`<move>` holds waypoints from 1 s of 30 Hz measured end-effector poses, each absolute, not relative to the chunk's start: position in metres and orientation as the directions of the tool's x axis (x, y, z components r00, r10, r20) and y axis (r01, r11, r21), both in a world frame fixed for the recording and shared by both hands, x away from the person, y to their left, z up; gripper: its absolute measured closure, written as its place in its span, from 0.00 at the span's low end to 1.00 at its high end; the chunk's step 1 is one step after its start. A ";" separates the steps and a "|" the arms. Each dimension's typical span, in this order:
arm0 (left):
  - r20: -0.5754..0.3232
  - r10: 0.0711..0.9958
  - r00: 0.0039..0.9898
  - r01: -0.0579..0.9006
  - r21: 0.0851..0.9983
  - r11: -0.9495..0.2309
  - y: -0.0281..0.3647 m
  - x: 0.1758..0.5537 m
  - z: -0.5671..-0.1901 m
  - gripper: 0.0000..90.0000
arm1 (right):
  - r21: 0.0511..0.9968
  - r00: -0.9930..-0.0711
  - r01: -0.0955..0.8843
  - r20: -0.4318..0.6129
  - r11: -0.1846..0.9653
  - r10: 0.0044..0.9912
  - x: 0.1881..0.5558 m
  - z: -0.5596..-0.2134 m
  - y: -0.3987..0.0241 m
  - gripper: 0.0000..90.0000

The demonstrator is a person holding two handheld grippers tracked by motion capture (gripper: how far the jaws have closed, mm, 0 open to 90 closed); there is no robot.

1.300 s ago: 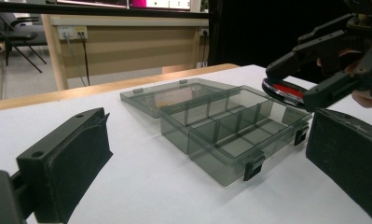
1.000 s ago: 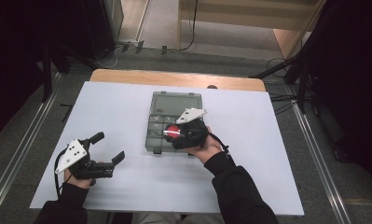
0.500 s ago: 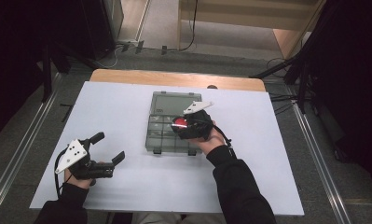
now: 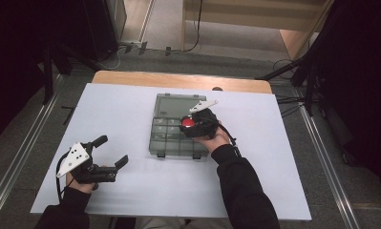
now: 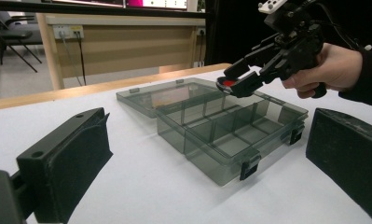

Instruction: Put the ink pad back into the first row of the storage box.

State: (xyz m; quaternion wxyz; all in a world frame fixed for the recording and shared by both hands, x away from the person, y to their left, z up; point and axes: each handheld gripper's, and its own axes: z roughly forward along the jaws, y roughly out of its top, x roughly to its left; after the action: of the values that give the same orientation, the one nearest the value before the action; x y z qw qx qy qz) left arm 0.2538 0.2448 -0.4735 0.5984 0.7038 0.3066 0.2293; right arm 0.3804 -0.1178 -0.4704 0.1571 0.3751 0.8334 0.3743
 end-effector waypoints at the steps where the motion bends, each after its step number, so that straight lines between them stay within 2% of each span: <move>1: -0.045 0.706 0.707 0.157 0.983 -0.095 0.245 0.254 -0.473 0.00 | 0.748 -0.677 0.502 0.028 0.434 0.735 0.381 -0.470 -0.119 0.19; 2: -0.045 0.706 0.706 0.157 0.983 -0.094 0.245 0.254 -0.473 0.00 | 0.750 -0.679 0.503 0.036 0.429 0.733 0.380 -0.470 -0.119 0.13; 8: -0.044 0.707 0.706 0.157 0.983 -0.095 0.245 0.254 -0.474 0.00 | 0.765 -0.684 0.492 0.045 0.416 0.728 0.375 -0.462 -0.126 0.00; 12: -0.044 0.707 0.706 0.156 0.983 -0.095 0.245 0.254 -0.473 0.00 | 0.774 -0.669 0.494 0.049 0.395 0.742 0.371 -0.457 -0.131 0.00; 17: -0.044 0.710 0.703 0.156 0.983 -0.094 0.245 0.253 -0.473 0.00 | 0.790 -0.672 0.455 0.003 0.410 0.740 0.361 -0.454 -0.139 0.00; 30: -0.042 0.710 0.703 0.157 0.983 -0.096 0.244 0.253 -0.474 0.00 | 0.824 -0.627 0.472 0.062 0.315 0.777 0.332 -0.444 -0.179 0.00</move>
State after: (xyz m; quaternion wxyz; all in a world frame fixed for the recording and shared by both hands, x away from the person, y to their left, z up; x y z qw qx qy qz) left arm 0.2534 0.2444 -0.4736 0.5973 0.7032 0.3082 0.2316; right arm 0.3316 -0.1789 -0.4439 0.1764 0.3944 0.7914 0.4324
